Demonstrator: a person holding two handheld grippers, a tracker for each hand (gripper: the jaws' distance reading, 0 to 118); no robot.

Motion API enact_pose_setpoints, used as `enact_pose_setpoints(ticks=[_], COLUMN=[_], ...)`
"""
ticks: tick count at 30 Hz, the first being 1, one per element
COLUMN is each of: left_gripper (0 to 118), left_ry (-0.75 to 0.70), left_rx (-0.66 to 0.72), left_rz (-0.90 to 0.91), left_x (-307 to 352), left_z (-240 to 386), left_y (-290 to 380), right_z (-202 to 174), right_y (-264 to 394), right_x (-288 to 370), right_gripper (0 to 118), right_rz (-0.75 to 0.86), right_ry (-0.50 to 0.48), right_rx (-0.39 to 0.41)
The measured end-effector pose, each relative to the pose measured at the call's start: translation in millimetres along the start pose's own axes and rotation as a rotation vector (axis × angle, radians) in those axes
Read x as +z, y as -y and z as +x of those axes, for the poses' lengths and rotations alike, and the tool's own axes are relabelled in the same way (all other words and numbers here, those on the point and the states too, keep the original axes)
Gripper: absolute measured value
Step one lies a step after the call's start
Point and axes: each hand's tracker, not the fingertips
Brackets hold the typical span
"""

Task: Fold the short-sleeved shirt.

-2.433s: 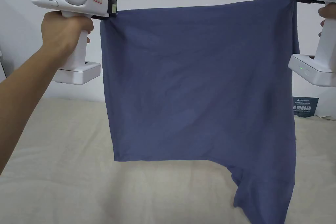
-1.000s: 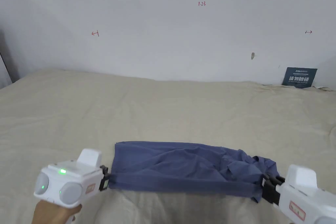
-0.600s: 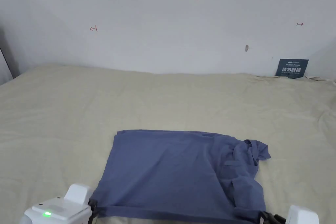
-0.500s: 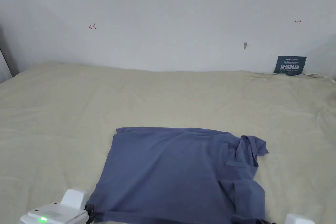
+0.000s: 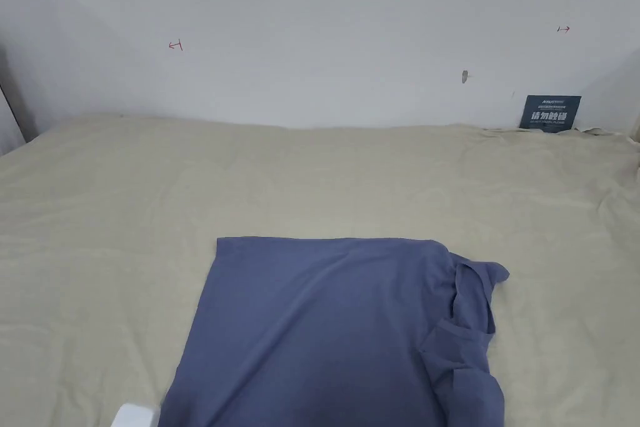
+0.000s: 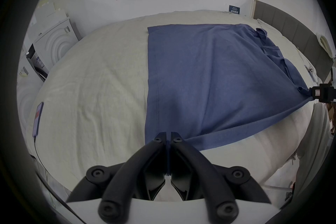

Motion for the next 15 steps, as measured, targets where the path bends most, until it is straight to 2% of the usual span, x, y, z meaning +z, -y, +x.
enact_pose_setpoints(ticks=[8,12,15], left_gripper=[1,3,22], left_ry=[-0.007,-0.007,-0.006], left_rx=[0.007,0.024,0.026], left_rz=[-0.042,-0.044,-0.039], left_x=[-5,-5,-1], left_z=[4,4,5], left_y=[8,6,6], right_z=[8,6,4], right_y=[11,10,5], right_x=[-26,-24,-19], right_gripper=[1,2,4], right_rz=[-0.116,-0.112,-0.1], right_ry=[0.03,0.031,0.018], right_rx=[-0.047,-0.046,-0.035])
